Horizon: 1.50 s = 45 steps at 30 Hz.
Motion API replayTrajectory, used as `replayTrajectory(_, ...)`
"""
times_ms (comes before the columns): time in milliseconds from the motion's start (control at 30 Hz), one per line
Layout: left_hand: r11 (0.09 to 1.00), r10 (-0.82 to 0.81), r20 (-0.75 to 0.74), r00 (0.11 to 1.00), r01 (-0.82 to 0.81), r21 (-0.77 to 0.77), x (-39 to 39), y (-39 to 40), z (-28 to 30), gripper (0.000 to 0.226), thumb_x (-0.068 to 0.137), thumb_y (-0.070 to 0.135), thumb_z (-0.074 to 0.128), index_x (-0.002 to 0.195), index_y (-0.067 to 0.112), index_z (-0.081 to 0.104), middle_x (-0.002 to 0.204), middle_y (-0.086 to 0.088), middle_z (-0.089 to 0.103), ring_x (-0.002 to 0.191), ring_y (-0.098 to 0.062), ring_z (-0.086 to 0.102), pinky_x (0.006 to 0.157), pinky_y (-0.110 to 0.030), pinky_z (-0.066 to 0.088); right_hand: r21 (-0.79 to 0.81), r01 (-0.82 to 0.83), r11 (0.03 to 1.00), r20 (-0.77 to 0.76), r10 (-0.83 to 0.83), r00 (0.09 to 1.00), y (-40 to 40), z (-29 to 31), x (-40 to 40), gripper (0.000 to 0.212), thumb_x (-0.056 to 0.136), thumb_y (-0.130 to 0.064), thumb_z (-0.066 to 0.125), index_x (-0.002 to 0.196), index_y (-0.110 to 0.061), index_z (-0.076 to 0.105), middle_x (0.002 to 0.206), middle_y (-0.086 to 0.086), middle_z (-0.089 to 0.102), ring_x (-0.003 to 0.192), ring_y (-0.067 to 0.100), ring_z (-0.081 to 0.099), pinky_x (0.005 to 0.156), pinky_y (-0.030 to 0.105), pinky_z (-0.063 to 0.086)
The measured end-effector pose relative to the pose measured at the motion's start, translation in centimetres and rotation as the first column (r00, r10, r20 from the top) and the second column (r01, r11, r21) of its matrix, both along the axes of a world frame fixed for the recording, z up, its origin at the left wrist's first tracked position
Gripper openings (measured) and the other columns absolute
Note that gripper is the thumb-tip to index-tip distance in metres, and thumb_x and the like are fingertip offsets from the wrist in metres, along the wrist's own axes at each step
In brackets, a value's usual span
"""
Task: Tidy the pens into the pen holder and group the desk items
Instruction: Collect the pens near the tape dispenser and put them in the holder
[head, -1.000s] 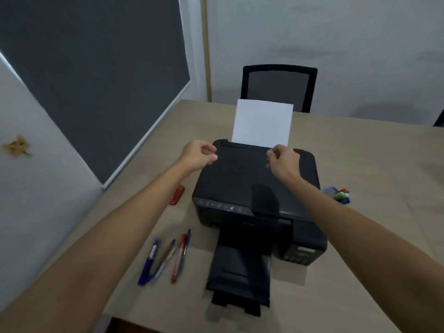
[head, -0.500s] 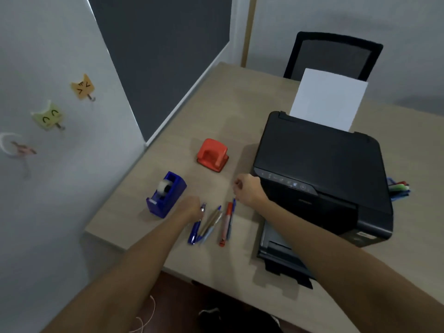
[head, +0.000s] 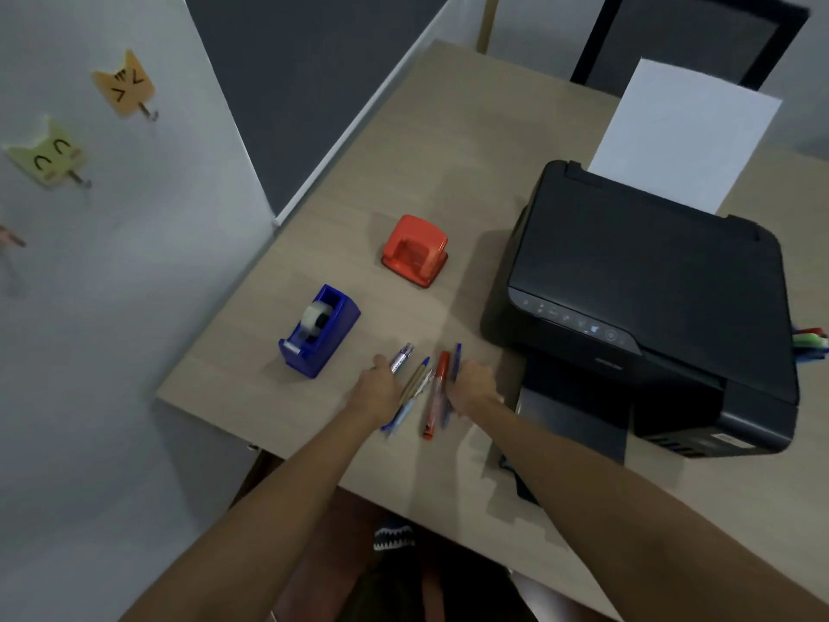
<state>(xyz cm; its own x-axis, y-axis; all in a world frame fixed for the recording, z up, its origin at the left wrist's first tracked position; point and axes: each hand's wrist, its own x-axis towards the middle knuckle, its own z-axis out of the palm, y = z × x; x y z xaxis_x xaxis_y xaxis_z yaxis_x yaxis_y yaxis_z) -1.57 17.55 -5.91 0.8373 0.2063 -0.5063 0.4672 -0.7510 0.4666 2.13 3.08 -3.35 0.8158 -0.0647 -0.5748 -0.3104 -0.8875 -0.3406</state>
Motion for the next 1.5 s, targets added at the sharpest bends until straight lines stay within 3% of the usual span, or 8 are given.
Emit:
replayTrajectory(133,0.997,-0.078,0.025,0.997,0.078,-0.002,-0.2,0.2,-0.5,0.026,0.094,0.014,0.048,0.113,-0.004,0.046,0.113,-0.028,0.063,0.104,-0.042,0.062,0.082,-0.043,0.047,0.025,0.046,0.999,-0.008,-0.046,0.999,0.2,-0.6,0.4,0.016,0.084,-0.008,0.059,0.096,0.000,0.067,0.101,0.018,0.068,0.086,0.030,0.070,0.075,0.038,0.061)
replayTrajectory(433,0.979,-0.118,0.046,0.992,0.109,0.170,0.4,0.1,-0.6,0.030,0.095,0.014,0.045,0.120,-0.002,0.051,0.124,-0.021,0.056,0.114,-0.036,0.056,0.092,-0.040,0.045,0.023,0.178,0.984,-0.040,-0.177,0.983,-1.7,-0.3,0.3,0.037,0.094,-0.016,0.047,0.123,0.006,0.052,0.128,0.026,0.057,0.117,0.040,0.058,0.095,0.041,0.050)
replayTrajectory(567,1.000,0.023,0.004,1.000,-0.023,-0.004,0.3,0.4,-0.3,0.030,0.098,0.020,0.045,0.117,-0.003,0.044,0.113,-0.026,0.063,0.103,-0.041,0.062,0.081,-0.042,0.049,0.092,0.203,0.975,-0.028,-0.202,0.979,-0.6,0.6,0.5,0.033,0.094,-0.011,0.045,0.123,0.004,0.050,0.129,0.025,0.057,0.119,0.038,0.056,0.093,0.039,0.048)
replayTrajectory(700,0.975,0.141,-0.007,0.990,-0.140,-0.172,-0.5,0.4,-0.4,0.032,0.094,0.024,0.052,0.113,-0.002,0.054,0.108,-0.023,0.066,0.098,-0.038,0.064,0.079,-0.039,0.050,0.135,0.233,0.963,-0.036,-0.231,0.972,0.6,0.2,0.4,0.039,0.097,-0.033,0.046,0.114,0.001,0.056,0.118,0.019,0.063,0.098,0.029,0.063,0.065,0.027,0.049)
replayTrajectory(967,0.978,0.140,0.007,0.990,-0.138,-0.154,-2.2,-0.9,-0.7,0.040,0.064,0.043,0.077,0.090,0.014,0.071,0.087,-0.006,0.074,0.079,-0.024,0.070,0.067,-0.030,0.054,0.084,0.131,0.988,-0.009,-0.131,0.991,0.2,-0.8,-0.4,0.038,0.093,-0.027,0.053,0.115,0.003,0.057,0.119,0.019,0.063,0.108,0.033,0.063,0.085,0.035,0.051)
replayTrajectory(1200,1.000,0.006,-0.038,0.999,-0.005,0.003,-1.4,-2.2,-0.1,0.031,0.094,0.026,0.052,0.111,0.004,0.067,0.110,-0.018,0.070,0.103,-0.035,0.066,0.083,-0.037,0.051,0.205,0.026,0.978,0.055,-0.038,0.998,-1.2,2.0,-0.7,0.038,0.093,-0.029,0.051,0.119,-0.001,0.048,0.115,0.021,0.062,0.104,0.038,0.062,0.080,0.036,0.048)
replayTrajectory(1367,0.966,0.062,-0.070,0.996,-0.077,-0.246,-0.4,0.3,2.7,0.021,0.098,0.020,0.047,0.092,0.007,0.063,0.083,-0.010,0.070,0.079,-0.027,0.067,0.069,-0.036,0.053,0.439,-0.093,0.894,0.191,0.008,0.982,-1.7,7.8,0.0,0.012,0.094,-0.018,0.045,0.098,-0.007,0.043,0.086,0.012,0.057,0.074,0.025,0.057,0.066,0.043,0.049)
replayTrajectory(1500,0.750,0.205,-0.033,0.978,-0.178,-0.637,1.4,0.5,9.3,0.015,0.096,0.013,0.055,0.082,0.008,0.060,0.069,-0.008,0.062,0.049,-0.010,0.062,0.066,-0.032,0.053,0.587,-0.098,0.803,0.359,-0.150,0.921,-4.9,14.7,1.1,0.027,0.094,-0.036,0.048,0.077,-0.016,0.040,0.062,-0.002,0.045,0.051,0.013,0.042,0.053,0.030,0.038)
